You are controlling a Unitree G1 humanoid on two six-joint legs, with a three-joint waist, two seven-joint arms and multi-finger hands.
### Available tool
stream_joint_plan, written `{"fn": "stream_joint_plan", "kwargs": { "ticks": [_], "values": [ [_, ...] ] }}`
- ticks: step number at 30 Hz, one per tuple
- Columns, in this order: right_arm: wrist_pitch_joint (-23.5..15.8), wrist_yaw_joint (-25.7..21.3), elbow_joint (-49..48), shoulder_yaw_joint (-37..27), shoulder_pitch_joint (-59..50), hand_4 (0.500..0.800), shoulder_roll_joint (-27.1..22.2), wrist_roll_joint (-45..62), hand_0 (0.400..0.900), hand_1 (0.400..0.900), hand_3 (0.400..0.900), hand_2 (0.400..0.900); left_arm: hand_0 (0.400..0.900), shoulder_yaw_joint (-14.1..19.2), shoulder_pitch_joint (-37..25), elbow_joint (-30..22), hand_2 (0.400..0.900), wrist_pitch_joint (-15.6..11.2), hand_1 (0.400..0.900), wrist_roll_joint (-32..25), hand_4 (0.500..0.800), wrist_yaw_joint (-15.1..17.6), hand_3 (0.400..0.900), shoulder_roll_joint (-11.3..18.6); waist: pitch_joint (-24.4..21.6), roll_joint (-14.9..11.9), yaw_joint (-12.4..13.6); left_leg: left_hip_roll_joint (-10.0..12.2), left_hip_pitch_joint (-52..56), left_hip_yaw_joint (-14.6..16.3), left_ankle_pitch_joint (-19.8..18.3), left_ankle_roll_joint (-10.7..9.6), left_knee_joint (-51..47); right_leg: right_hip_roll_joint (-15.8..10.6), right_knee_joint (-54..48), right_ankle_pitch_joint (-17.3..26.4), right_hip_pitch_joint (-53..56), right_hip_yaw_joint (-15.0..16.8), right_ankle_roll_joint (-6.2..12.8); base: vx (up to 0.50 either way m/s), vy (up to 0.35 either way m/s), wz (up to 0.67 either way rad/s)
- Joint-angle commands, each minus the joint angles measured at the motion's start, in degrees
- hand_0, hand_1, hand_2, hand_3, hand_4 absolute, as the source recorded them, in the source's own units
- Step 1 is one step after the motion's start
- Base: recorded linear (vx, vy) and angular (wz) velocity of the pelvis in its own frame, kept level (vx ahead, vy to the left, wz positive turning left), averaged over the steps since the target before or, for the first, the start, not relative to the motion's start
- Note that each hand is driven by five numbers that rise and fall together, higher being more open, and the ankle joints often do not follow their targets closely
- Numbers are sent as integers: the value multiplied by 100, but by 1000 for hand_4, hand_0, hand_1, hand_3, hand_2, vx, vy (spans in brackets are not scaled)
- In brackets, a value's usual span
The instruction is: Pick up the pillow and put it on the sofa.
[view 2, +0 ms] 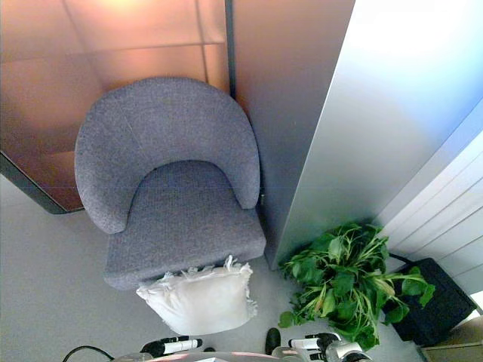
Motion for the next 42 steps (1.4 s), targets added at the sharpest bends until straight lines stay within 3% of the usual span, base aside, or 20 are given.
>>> {"fn": "stream_joint_plan", "kwargs": {
  "ticks": [1,3,6,14,18,22,25,31,37,42],
  "values": [
    [133,14,234,317,-63,800,-135,-105,900,900,900,900,900,180,-486,447,900,-200,900,357,800,-50,900,-40,149,62,-15,-290,-311,-189,-107,230,19,144,540,-981,357,-173,208,0,0,0],
    [103,5,229,328,-65,800,-140,-110,900,900,900,900,900,205,-487,462,900,-275,900,163,800,-121,900,-29,157,60,-14,-286,-311,-186,-109,226,21,143,544,-989,362,-179,206,0,0,0],
    [30,-29,181,333,-53,800,-134,-135,900,900,900,900,900,262,-489,501,900,-57,900,295,800,-83,900,-27,175,41,1,-288,-329,-205,-103,217,34,143,560,-992,351,-188,215,35,-15,5],
    [-624,-189,-97,373,-167,800,-184,144,900,900,900,900,900,346,-558,513,900,-289,900,157,800,100,900,48,458,-4,89,-268,-550,-244,-27,196,63,136,624,-970,167,-252,203,28,-23,12],
    [-1154,-531,-405,454,-440,800,-216,466,900,900,900,900,900,246,-654,380,900,-440,900,-21,800,104,900,117,810,7,167,-263,-920,-298,82,189,66,139,702,-933,-206,-290,192,-112,-35,22],
    [-1690,-1211,-983,645,-985,800,-258,273,900,900,900,900,900,78,-810,89,900,-556,900,-358,800,205,900,213,1292,16,245,-243,-1432,-329,256,185,33,172,759,-810,-741,-301,176,-149,-44,22],
    [-1563,-1653,-1688,783,-1399,800,-372,278,900,900,900,900,900,-86,-779,-223,900,-638,900,-628,800,257,900,300,1648,74,320,-232,-1773,-358,369,159,28,177,829,-738,-1090,-358,174,-83,-17,20],
    [-1443,-1868,-2725,792,-2219,800,-927,421,900,900,900,900,900,-373,-620,-733,900,-862,900,-1095,800,190,900,488,2275,185,403,-217,-2397,-373,566,107,59,152,1007,-611,-1747,-448,157,-73,32,15],
    [-1577,-1810,-3264,788,-2778,800,-1349,536,900,900,900,900,900,-573,-506,-1017,900,-1201,900,-1498,800,162,900,463,2299,236,434,-266,-3304,-407,757,66,111,92,1175,-461,-2707,-465,156,-62,77,8],
    [-1656,-1758,-3484,890,-3181,800,-1647,666,900,900,900,900,900,-749,-488,-1282,900,-1326,900,-1758,800,171,900,388,2299,338,455,-287,-4047,-418,873,7,231,11,1274,-336,-3418,-487,197,-39,78,12]
  ]
}}
